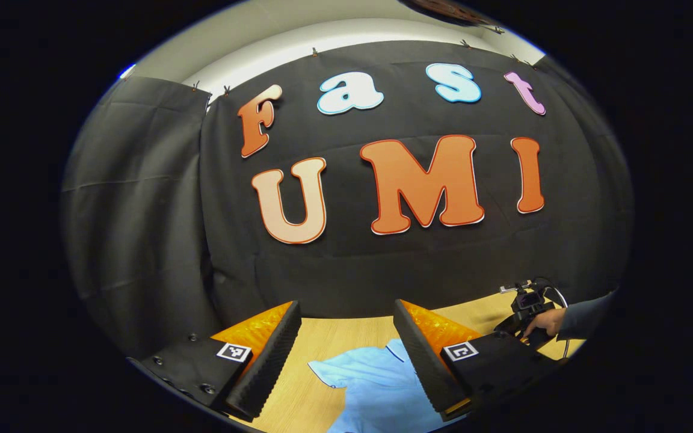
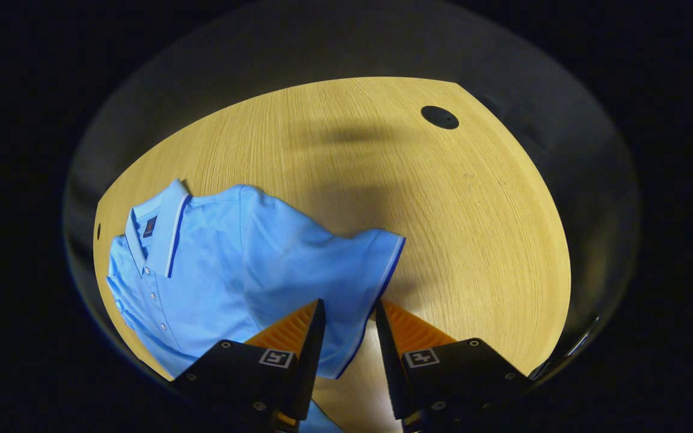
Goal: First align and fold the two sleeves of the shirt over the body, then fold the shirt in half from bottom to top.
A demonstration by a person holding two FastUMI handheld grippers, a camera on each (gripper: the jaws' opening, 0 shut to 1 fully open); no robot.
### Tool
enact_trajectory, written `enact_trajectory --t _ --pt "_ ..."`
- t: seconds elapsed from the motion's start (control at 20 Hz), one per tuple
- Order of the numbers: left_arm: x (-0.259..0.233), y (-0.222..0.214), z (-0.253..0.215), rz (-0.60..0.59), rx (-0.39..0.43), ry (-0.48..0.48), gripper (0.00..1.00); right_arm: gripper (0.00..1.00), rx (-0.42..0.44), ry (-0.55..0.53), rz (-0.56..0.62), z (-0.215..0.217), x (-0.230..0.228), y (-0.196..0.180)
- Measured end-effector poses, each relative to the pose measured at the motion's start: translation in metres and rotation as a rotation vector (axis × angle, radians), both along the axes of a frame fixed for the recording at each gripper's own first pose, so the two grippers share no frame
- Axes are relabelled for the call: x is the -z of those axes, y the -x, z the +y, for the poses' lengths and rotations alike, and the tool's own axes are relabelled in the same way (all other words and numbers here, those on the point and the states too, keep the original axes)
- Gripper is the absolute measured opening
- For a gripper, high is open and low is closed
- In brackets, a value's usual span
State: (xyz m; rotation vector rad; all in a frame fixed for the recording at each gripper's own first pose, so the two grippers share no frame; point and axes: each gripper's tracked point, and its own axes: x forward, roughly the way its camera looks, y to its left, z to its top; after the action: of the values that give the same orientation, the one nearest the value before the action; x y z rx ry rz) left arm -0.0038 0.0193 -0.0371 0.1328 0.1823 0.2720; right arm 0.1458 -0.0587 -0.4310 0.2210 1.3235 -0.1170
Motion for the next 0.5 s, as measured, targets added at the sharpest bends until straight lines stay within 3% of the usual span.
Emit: enact_trajectory --t 0.1,0.15,0.25,0.5 --pt "0.001 0.0 -0.001 0.004 -0.007 0.004 1.0 0.41 0.011 0.002 -0.013 -0.003 0.0 -0.003" --pt "0.001 0.0 -0.002 0.007 -0.01 0.008 1.0 0.23 0.022 -0.004 -0.017 -0.002 0.001 -0.004" --pt "0.002 0.003 -0.007 0.006 -0.009 0.011 1.0 0.11 0.037 -0.033 -0.019 -0.001 0.001 -0.004" --pt "0.001 0.009 -0.008 0.005 -0.015 -0.005 1.0 0.04 0.074 -0.204 -0.064 0.012 -0.015 -0.013"
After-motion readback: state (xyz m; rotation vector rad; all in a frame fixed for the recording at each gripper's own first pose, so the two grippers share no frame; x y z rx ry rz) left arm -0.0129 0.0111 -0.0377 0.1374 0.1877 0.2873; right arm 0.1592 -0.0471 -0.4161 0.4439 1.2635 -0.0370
